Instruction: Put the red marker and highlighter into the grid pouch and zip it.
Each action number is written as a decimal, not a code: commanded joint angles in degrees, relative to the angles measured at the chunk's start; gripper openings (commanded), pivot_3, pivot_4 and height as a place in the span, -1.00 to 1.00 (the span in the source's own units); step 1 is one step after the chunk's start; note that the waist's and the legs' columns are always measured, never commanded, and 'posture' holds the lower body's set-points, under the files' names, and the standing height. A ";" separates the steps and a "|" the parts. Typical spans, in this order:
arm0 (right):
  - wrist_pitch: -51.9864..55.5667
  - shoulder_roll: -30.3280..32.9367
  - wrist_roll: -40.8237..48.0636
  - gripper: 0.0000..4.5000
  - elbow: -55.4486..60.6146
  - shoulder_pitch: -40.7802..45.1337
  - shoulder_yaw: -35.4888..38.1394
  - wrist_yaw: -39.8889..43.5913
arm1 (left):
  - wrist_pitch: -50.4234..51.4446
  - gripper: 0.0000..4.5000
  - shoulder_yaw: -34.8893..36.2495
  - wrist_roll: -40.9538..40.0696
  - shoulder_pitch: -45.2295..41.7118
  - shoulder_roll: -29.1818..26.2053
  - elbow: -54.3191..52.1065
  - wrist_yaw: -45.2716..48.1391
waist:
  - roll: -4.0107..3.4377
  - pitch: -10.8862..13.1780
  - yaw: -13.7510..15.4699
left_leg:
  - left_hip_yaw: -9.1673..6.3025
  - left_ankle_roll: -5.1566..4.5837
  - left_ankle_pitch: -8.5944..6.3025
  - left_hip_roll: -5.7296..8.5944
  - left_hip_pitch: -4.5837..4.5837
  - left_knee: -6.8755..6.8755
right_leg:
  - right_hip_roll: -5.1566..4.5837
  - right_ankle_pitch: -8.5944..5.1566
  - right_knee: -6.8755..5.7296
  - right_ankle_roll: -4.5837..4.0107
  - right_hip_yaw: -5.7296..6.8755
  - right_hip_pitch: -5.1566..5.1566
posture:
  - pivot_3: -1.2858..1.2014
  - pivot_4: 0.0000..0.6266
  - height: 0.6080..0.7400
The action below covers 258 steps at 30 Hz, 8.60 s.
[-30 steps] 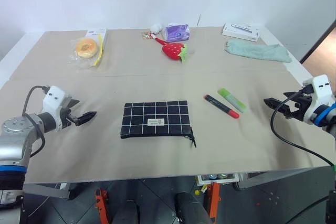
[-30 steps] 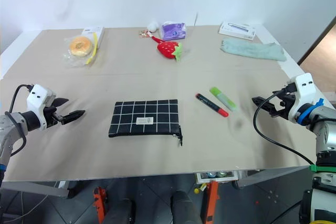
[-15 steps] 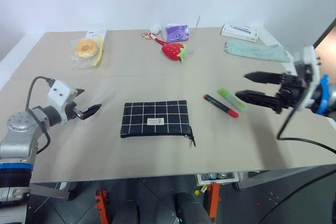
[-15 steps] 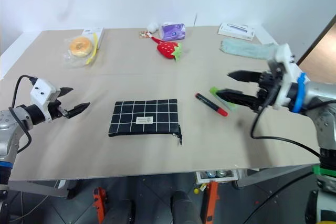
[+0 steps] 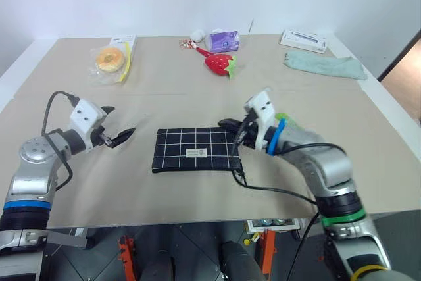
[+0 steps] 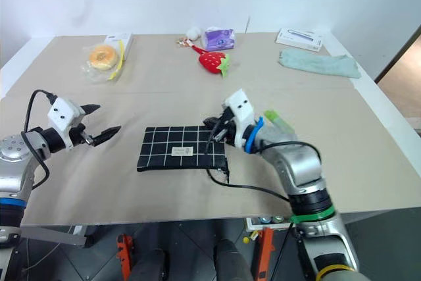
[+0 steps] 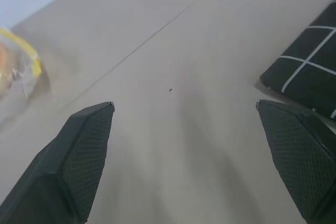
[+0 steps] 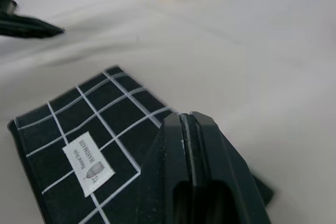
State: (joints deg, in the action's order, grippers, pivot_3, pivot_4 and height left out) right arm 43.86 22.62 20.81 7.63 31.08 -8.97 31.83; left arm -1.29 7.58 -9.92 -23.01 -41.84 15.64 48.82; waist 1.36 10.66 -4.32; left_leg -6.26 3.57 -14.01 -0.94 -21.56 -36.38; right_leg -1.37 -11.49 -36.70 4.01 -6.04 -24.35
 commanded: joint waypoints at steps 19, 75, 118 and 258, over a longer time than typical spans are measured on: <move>4.70 -1.74 -5.55 -0.96 0.21 -3.18 -5.65 -1.10 | -64.13 1.00 -19.58 52.55 -10.93 -7.63 26.12 -36.90 | 0.23 -0.28 0.01 | 0.00 -0.02 0.02 -0.12 0.30 -0.01 | 0.10 -0.10 -0.09 0.18 0.08 0.17 | 0.03 -0.52 1.00; 24.05 5.05 16.62 0.28 26.43 -9.14 19.68 -2.44 | -70.98 -1.00 -34.02 44.54 -23.77 -0.05 35.66 -34.41 | 0.15 -0.34 0.05 | -0.02 -0.10 0.07 -0.01 0.19 0.05 | 0.02 -0.23 -0.19 0.39 0.04 0.11 | 0.03 -0.52 1.00; 44.42 1.32 9.96 0.87 29.06 -11.42 8.57 -19.14 | -55.03 -1.00 -30.38 31.60 -15.80 3.58 17.87 -17.62 | 0.20 -0.37 -0.15 | -0.03 -0.11 0.06 -0.02 0.20 0.06 | 0.03 -0.29 -0.13 0.36 0.04 0.12 | 0.03 -0.52 1.00; 10.29 20.11 4.34 0.98 2.56 -8.37 17.76 1.28 | -41.92 -1.00 -24.21 29.77 -14.55 9.17 14.48 -21.71 | 0.18 -0.26 0.21 | -0.12 -0.28 -0.04 0.09 0.06 0.40 | -0.08 -0.58 0.00 0.30 0.13 -0.01 | 0.03 -0.52 1.00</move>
State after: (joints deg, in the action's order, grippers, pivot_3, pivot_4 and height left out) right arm 55.68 41.92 25.71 10.87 21.51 8.80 32.43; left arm -42.68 -18.04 20.32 -37.19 -32.23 32.00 27.84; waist 1.54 10.40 -4.10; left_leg -6.38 3.29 -14.04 -0.85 -21.51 -35.99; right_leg -1.45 -12.07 -36.71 4.30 -5.92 -24.36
